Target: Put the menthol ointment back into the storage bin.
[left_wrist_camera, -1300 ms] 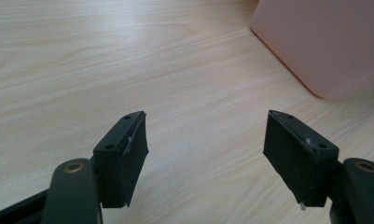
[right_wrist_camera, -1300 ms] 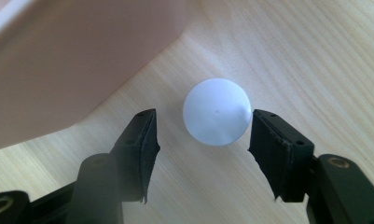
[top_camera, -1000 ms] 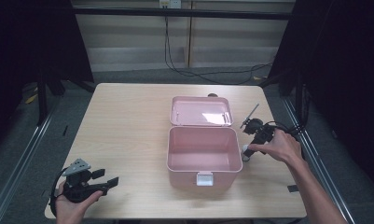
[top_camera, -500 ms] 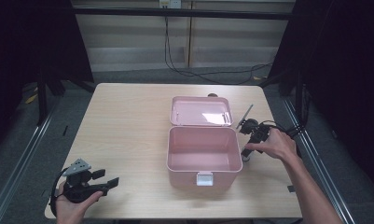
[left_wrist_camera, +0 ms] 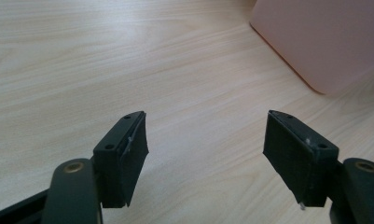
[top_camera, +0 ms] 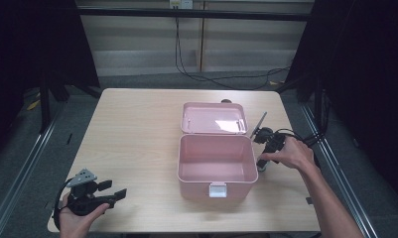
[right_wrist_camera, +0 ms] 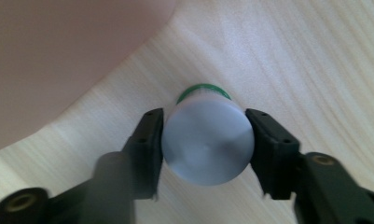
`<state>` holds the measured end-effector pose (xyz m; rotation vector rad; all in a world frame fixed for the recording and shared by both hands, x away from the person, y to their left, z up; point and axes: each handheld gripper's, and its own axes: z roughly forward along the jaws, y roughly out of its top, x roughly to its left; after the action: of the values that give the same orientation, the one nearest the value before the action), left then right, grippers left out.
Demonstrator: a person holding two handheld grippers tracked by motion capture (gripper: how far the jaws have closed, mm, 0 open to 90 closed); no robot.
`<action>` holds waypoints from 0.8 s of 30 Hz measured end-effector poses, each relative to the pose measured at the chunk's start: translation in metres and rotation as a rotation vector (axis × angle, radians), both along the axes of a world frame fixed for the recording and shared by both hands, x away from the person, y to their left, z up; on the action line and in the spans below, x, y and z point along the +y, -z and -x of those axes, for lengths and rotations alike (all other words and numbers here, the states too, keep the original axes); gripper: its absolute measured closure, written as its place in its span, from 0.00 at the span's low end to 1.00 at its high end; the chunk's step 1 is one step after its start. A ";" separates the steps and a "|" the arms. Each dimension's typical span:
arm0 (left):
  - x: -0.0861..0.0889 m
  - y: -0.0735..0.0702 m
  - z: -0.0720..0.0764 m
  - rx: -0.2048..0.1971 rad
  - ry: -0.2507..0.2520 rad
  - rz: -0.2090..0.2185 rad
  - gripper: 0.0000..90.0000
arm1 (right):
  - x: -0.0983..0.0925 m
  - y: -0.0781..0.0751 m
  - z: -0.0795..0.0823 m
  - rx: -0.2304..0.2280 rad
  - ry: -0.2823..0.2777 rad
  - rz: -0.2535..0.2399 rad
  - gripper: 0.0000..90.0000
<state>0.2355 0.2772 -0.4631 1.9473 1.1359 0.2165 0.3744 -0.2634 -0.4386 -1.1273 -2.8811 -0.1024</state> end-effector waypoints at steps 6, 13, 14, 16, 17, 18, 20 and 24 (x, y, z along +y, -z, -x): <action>0.001 0.000 0.000 0.000 -0.008 0.002 0.34 | 0.000 -0.002 0.001 0.014 -0.005 0.000 0.57; 0.000 0.001 -0.001 0.005 -0.004 -0.002 0.34 | -0.007 -0.011 0.003 0.031 0.029 -0.019 0.57; 0.000 0.001 -0.001 0.004 -0.004 -0.003 0.34 | -0.010 -0.014 0.005 0.030 0.021 -0.021 0.57; -0.001 0.001 0.000 0.002 -0.004 -0.001 0.34 | -0.010 -0.019 0.005 0.023 0.014 -0.011 0.57; -0.001 0.001 0.000 0.002 -0.004 -0.001 0.34 | -0.010 -0.019 0.005 0.023 0.014 -0.011 0.57; 0.000 0.000 0.000 0.000 0.000 -0.006 0.34 | -0.010 -0.021 0.006 0.007 0.016 -0.013 0.57; 0.000 0.000 0.000 -0.003 0.000 -0.008 0.34 | -0.007 -0.031 0.008 0.007 0.000 -0.015 0.57; 0.000 0.000 -0.001 0.003 -0.011 -0.003 0.34 | -0.002 -0.037 0.010 0.019 -0.019 -0.001 0.57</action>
<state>0.2362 0.2774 -0.4633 1.9453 1.1486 0.2211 0.3642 -0.2658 -0.4012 -1.0952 -2.8742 -0.0913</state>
